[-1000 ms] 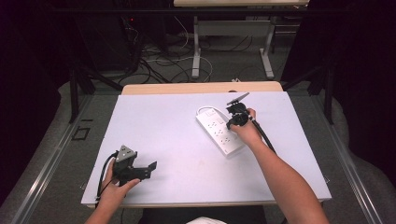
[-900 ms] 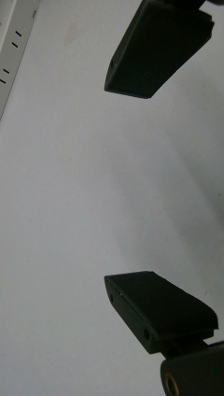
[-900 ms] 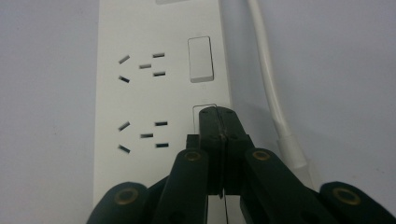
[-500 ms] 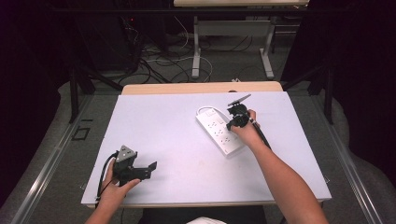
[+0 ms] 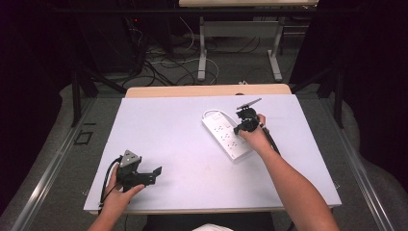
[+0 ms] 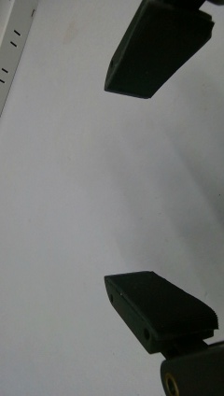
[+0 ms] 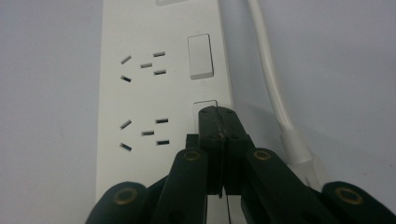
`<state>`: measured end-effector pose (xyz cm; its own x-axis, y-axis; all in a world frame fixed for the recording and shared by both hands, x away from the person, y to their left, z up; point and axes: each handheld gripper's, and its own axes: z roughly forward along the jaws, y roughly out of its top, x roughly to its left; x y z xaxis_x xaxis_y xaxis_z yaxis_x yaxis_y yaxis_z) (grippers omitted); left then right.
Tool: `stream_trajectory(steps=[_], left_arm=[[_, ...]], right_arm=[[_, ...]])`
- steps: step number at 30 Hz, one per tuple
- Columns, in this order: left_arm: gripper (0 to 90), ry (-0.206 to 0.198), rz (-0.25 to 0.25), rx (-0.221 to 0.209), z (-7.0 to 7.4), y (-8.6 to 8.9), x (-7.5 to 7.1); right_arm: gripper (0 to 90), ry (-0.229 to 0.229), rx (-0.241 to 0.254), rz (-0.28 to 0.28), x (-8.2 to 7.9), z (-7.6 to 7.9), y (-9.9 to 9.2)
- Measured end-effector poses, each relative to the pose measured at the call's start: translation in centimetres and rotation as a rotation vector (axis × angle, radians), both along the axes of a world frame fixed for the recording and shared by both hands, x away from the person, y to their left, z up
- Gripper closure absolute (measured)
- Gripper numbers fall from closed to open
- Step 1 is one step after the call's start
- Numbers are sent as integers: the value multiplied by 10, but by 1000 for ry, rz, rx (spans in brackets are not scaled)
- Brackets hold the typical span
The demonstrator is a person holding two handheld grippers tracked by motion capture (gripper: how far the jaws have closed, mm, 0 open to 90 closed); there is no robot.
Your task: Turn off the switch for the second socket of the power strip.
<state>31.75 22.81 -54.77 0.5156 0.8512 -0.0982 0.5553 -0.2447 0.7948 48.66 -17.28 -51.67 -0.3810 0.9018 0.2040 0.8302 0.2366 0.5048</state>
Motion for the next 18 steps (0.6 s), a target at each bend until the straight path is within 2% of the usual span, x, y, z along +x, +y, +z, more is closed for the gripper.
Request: stream_trajectory(steps=[5,7,9,13,18], left_arm=[[72,-3,1,1,0,1,0],[72,-3,1,0,0,0,0],[72,-3,0,0,0,0,0],[73,1,5,-6,-1,0,0],[74,-1,-4,8,-1,0,0]], right_arm=[[889,-19,-12,1,-1,0,1],[886,-9,-23,2,-1,1,0],[887,-18,-3,-15,-1,0,1],[880,-24,7,-18,-1,3,-3],[864,-23,15,-19,-1,6,-5]])
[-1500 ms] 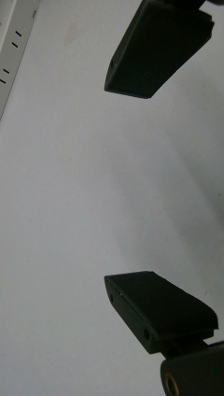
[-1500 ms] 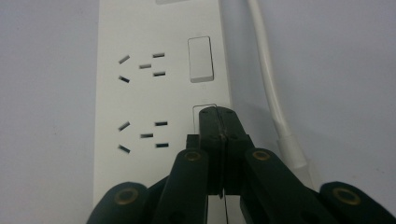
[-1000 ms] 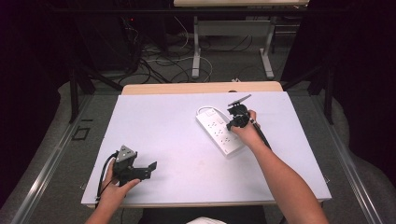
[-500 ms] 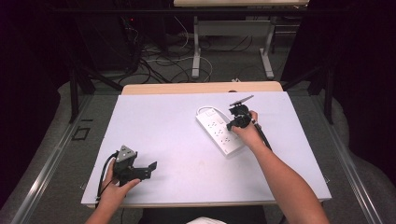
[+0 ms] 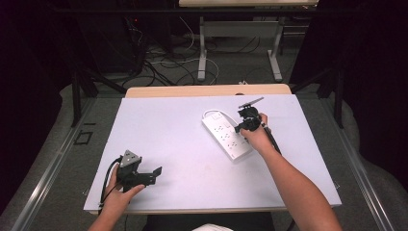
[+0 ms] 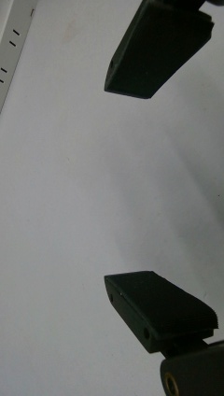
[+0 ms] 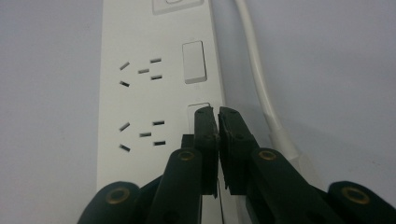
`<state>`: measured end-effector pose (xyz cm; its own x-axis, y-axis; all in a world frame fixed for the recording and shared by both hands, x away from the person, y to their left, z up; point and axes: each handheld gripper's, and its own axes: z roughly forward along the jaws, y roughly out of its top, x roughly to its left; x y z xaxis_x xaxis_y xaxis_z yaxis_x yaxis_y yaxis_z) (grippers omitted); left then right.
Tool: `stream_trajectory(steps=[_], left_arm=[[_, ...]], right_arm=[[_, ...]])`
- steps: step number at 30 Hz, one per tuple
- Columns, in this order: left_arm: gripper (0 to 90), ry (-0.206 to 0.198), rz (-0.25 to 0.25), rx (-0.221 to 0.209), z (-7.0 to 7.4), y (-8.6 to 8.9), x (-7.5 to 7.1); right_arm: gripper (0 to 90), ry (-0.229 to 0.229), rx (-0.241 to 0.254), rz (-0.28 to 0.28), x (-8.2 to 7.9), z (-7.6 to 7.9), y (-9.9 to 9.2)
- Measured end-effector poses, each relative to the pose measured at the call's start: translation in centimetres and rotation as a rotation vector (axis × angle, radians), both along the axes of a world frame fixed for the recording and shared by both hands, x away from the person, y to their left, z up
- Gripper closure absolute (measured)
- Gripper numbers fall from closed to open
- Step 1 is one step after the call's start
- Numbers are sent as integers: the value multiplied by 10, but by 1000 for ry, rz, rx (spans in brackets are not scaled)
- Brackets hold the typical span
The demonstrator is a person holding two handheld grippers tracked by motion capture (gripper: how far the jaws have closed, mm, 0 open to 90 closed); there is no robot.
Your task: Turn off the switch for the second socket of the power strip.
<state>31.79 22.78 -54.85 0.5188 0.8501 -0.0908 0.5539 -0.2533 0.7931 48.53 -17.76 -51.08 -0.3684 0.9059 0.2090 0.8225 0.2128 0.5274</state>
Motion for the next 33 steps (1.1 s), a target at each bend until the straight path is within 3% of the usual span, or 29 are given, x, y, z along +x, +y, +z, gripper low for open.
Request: stream_trajectory(steps=[1,2,5,8,12,23,32,33], left_arm=[[74,0,1,-2,0,0,0],[75,6,5,-11,-1,-1,0],[76,9,1,2,0,0,0],[77,0,3,1,-1,0,1],[79,8,6,-2,-1,-1,0],[82,2,9,-4,-1,-1,0],[83,-2,7,2,0,0,0],[83,2,12,-6,-1,0,0]], right_arm=[[862,-11,13,1,0,0,-1],[862,-17,-6,23,0,0,-3],[861,-6,9,0,0,2,-2],[856,-31,20,5,0,2,-3],[850,-31,0,4,1,4,-5],[833,-54,4,12,3,2,-4],[833,-43,10,-7,6,0,1],[833,-39,-7,8,6,0,1]])
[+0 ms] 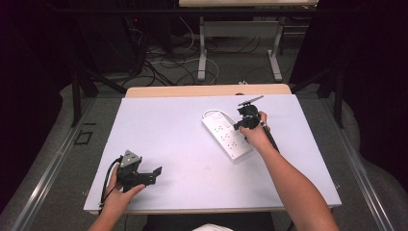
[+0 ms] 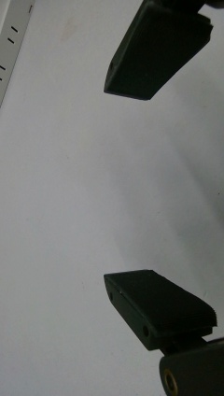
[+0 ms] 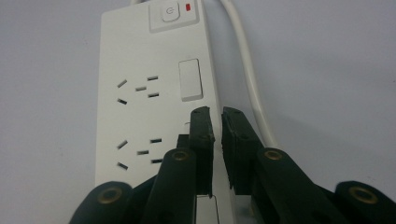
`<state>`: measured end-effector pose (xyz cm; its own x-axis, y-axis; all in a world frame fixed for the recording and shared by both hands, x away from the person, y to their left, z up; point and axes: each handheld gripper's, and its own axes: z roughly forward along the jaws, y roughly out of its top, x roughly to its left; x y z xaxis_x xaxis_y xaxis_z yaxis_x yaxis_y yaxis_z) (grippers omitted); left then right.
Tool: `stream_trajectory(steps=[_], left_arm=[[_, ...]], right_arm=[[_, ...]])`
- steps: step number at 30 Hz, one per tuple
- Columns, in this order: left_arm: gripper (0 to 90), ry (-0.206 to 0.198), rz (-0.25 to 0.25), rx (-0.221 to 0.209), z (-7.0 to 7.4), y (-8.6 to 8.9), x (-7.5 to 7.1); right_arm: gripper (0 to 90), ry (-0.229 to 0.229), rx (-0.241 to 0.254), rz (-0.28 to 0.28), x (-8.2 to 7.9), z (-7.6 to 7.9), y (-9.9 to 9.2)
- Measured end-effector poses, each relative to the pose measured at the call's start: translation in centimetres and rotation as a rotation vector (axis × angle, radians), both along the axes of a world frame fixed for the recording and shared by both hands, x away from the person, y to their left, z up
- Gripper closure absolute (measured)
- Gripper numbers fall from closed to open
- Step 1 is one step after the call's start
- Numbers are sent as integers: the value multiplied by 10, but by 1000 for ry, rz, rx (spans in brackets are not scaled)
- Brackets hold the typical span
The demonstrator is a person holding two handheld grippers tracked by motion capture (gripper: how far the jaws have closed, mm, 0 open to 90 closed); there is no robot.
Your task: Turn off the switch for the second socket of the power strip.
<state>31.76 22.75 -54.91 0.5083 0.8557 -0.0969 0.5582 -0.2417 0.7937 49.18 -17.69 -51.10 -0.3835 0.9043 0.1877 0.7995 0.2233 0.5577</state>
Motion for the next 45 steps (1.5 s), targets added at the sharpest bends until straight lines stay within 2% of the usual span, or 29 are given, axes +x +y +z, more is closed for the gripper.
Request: stream_trajectory(steps=[1,6,7,12,14,15,17,19,21,29,35,40,45], left_arm=[[83,0,-2,0,0,0,0],[83,-5,-4,4,0,1,0],[83,-6,-4,4,0,1,0],[83,-4,-4,5,0,1,0],[83,-2,-1,0,0,1,0],[83,-3,-1,-1,0,1,0],[83,0,0,0,0,1,0],[83,-4,-5,7,0,1,0],[83,-4,-5,6,0,1,0],[83,-4,-4,6,0,1,0],[83,-4,0,5,0,1,0],[83,-2,8,-4,0,1,0],[83,-1,7,-7,-1,1,0]], right_arm=[[833,10,1,-15,0,0,2],[833,6,3,-9,1,-3,3],[833,19,-4,-21,1,-3,4],[833,10,-6,-4,2,-5,3],[834,15,-2,-11,3,-6,4],[835,19,3,-32,3,-6,6],[838,11,9,-31,3,-7,5],[839,7,8,-6,4,-7,4],[840,7,-8,-7,4,-6,3],[836,-37,25,-11,2,-1,2],[753,-74,39,14,-2,5,1],[645,-108,67,23,-7,12,3],[553,-167,68,39,-12,18,4]])
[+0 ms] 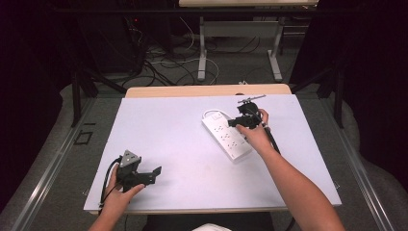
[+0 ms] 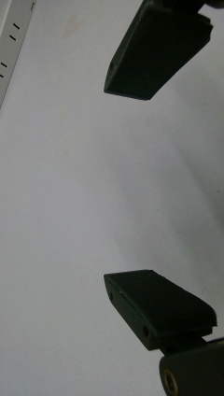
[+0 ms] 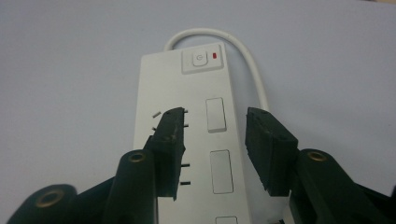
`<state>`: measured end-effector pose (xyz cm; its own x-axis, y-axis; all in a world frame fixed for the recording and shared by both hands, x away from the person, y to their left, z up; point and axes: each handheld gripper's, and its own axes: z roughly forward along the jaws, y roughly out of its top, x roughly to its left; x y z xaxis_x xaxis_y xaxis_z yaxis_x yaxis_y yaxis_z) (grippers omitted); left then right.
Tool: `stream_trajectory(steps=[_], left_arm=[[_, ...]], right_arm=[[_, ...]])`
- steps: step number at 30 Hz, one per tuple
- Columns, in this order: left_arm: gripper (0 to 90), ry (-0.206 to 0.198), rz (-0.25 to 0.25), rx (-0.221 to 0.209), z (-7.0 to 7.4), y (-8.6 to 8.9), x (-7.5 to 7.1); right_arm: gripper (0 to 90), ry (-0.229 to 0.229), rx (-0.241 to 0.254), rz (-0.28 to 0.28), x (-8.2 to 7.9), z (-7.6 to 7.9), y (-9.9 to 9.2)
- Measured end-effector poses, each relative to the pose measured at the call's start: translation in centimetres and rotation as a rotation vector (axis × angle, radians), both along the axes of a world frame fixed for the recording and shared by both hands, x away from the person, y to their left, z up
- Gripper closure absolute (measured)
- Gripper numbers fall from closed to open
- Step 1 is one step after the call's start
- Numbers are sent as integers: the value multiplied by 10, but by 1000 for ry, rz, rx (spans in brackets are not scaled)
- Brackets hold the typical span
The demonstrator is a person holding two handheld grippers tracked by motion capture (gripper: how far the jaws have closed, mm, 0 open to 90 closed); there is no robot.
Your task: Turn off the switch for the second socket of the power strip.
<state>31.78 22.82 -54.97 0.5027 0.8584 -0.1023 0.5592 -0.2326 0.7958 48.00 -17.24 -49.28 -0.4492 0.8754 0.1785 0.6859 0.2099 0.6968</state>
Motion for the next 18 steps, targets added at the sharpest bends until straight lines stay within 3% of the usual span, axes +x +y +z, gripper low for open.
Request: stream_trajectory(steps=[9,18], left_arm=[[83,5,-6,6,1,1,0],[83,-3,1,3,0,1,0]], right_arm=[[498,-63,-1,48,-10,10,2],[407,-78,-4,85,-15,16,6]])
